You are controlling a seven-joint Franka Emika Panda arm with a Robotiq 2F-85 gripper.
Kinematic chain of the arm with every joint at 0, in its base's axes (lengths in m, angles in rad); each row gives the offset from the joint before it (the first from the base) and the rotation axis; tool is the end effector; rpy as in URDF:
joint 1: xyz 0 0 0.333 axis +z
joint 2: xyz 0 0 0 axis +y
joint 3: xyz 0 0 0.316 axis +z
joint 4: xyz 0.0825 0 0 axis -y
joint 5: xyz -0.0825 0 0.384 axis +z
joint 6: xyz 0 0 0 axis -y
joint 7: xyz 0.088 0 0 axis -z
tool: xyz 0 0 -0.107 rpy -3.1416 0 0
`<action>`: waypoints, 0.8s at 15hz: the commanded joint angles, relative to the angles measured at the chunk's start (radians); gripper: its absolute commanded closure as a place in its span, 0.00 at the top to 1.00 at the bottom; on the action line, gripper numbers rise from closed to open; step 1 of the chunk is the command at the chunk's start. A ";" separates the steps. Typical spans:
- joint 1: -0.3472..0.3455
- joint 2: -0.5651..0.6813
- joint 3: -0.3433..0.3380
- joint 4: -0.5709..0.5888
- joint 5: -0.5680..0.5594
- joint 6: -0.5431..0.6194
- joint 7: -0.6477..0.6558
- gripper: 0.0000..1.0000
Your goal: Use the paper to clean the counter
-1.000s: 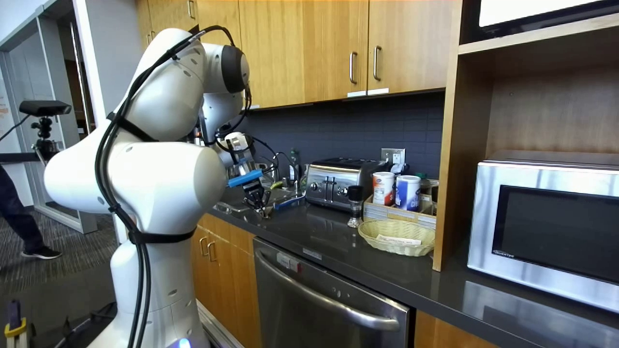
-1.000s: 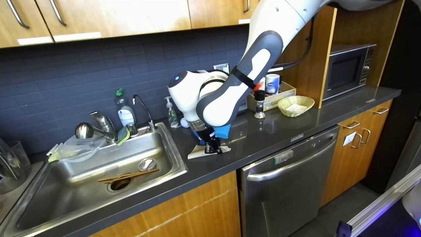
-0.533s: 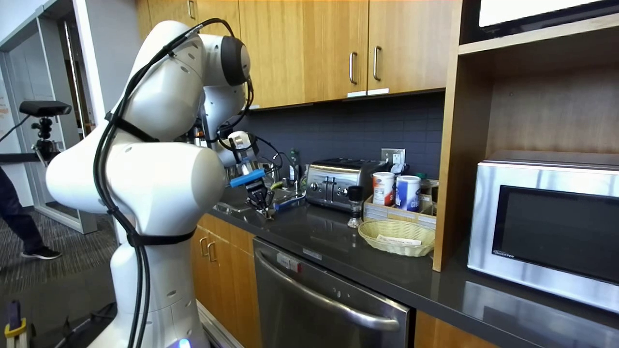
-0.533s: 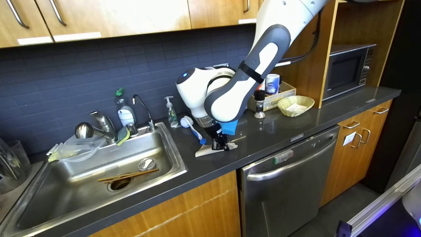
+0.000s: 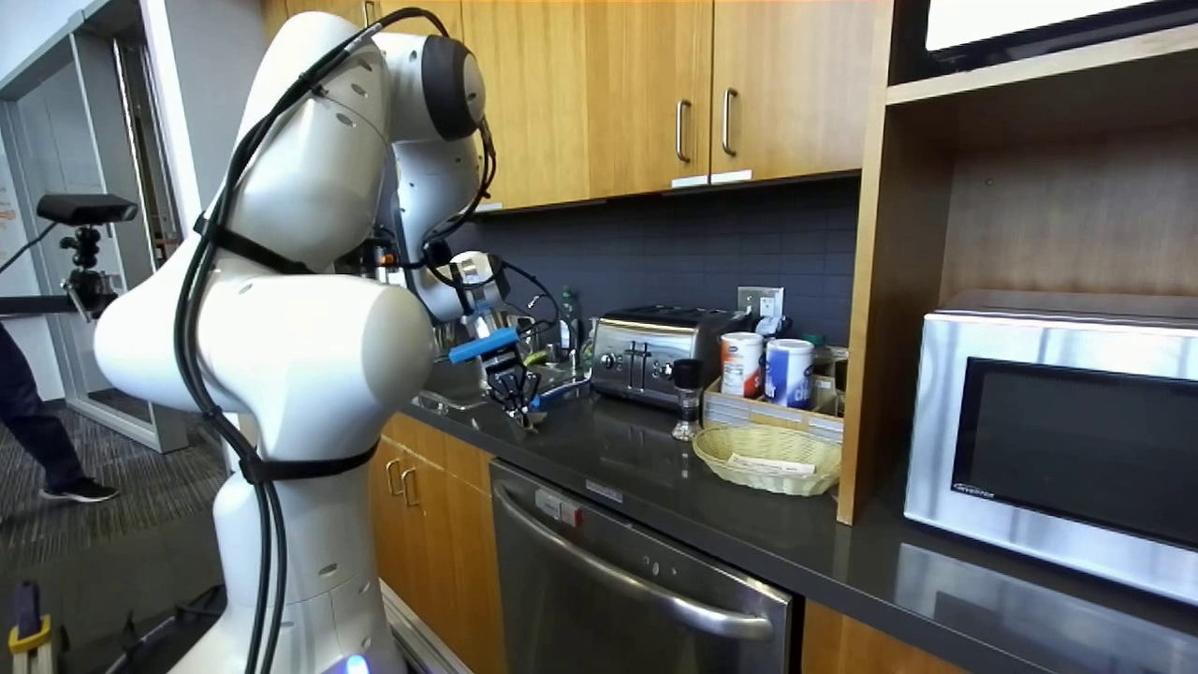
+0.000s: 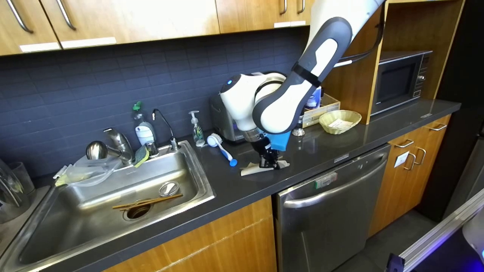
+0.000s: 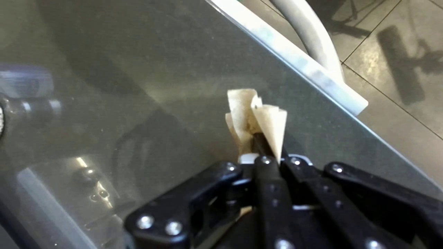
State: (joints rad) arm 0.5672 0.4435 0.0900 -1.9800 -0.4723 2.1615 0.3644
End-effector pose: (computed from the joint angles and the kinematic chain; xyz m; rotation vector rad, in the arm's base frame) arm 0.4752 0.3426 0.2252 2.6184 0.8181 -0.0883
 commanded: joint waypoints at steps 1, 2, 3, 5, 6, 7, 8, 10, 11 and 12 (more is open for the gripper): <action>-0.019 -0.037 0.031 -0.039 -0.028 0.003 0.024 0.01; -0.017 -0.030 0.036 -0.029 -0.030 -0.001 0.020 0.01; -0.014 -0.025 0.042 -0.022 -0.031 -0.005 0.018 0.01; -0.003 -0.012 0.059 -0.004 -0.030 -0.021 0.010 0.01; 0.006 -0.005 0.072 0.005 -0.030 -0.030 0.006 0.01; 0.014 0.000 0.083 0.011 -0.032 -0.036 0.001 0.01; 0.022 0.004 0.095 0.016 -0.031 -0.041 -0.005 0.01; 0.044 0.022 0.112 0.038 -0.035 -0.053 -0.014 0.01; 0.056 0.034 0.116 0.054 -0.042 -0.061 -0.021 0.01; 0.068 0.045 0.119 0.069 -0.047 -0.069 -0.027 0.01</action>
State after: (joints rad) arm 0.6082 0.4520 0.1958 -1.9676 -0.4878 2.1350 0.3580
